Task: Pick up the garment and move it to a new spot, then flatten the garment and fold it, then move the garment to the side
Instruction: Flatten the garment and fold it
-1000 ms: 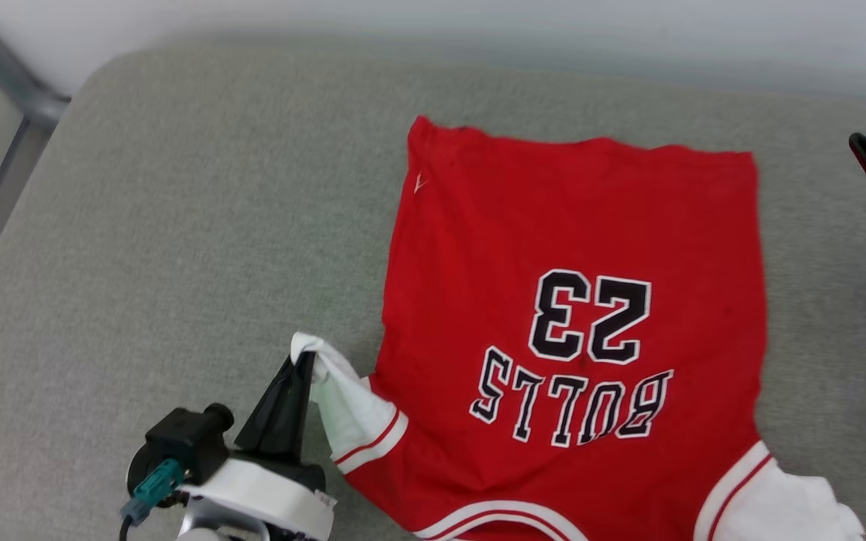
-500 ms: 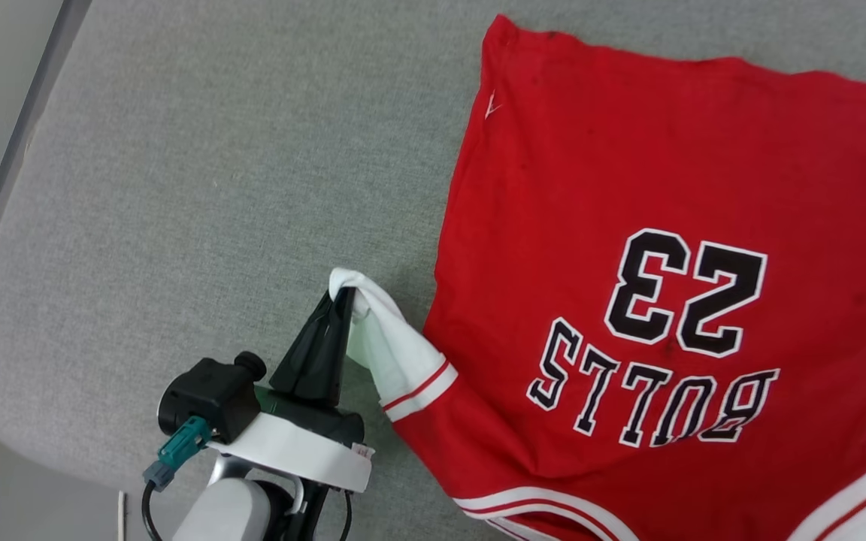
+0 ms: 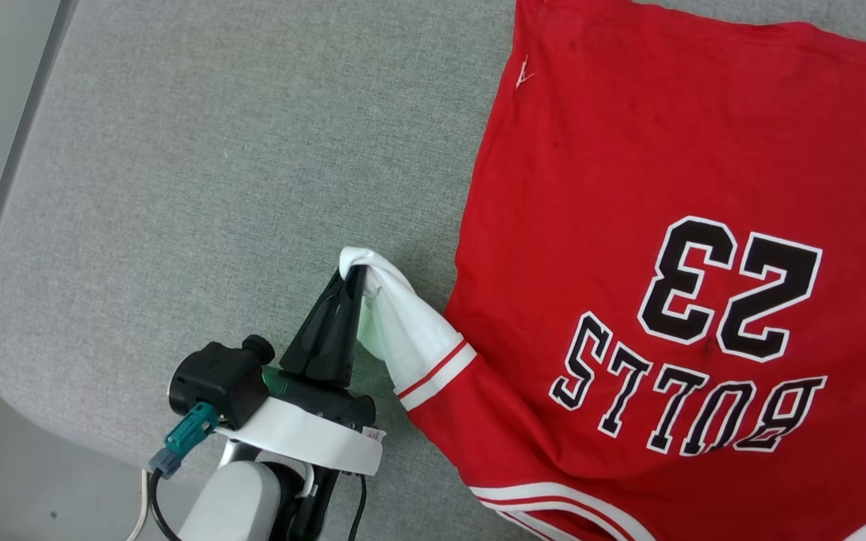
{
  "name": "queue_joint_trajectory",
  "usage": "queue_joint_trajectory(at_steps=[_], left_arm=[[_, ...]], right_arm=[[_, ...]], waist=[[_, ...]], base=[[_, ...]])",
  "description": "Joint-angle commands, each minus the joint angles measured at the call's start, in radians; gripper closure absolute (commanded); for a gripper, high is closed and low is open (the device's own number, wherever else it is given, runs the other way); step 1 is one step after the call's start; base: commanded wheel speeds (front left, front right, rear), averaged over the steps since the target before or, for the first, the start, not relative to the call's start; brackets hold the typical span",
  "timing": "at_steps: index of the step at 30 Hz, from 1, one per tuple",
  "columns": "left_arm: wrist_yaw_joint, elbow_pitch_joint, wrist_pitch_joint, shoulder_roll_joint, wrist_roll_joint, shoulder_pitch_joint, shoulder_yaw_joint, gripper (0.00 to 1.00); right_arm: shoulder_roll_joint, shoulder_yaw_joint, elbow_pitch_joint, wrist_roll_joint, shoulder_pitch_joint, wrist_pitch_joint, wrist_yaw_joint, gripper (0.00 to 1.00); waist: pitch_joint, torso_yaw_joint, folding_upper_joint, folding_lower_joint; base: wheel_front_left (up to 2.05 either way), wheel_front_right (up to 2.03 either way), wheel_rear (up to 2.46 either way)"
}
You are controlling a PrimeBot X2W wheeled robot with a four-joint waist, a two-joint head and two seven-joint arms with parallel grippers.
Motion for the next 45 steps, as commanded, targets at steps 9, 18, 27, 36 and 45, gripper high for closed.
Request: queue_joint_trajectory(at_steps=[9,18,27,36,45], left_arm=[[-0.022,0.028,-0.007,-0.015,0.026,0.020,0.035,1.00],[-0.021,0.060,-0.007,0.001,0.048,0.092,0.074,1.00],[-0.002,0.066,-0.005,0.033,0.046,0.179,0.102,1.00],[0.020,0.061,0.008,0.058,0.043,0.240,0.115,1.00],[0.035,0.062,0.012,0.068,0.037,0.274,0.118,1.00]], right_arm=[[-0.011,0.015,0.013,-0.003,0.034,-0.105,-0.001,1.00],[-0.053,0.045,-0.046,0.103,0.130,-0.283,-0.001,1.00],[-0.171,0.050,-0.204,0.213,0.436,-0.398,-0.001,1.00],[-0.156,-0.154,-0.371,0.222,0.834,-0.415,-0.001,1.00],[0.007,-0.391,-0.514,0.174,1.190,-0.354,-0.001,1.00]], waist=[[-0.054,-0.033,0.0000,0.0001],[-0.204,-0.096,0.0000,0.0001],[-0.335,-0.168,0.0000,0.0001],[-0.409,-0.216,0.0000,0.0001],[-0.440,-0.240,0.0000,0.0001]], base=[[0.00,0.00,0.00],[0.00,0.00,0.00],[0.00,0.00,0.00],[0.00,0.00,0.00],[0.00,0.00,0.00]])
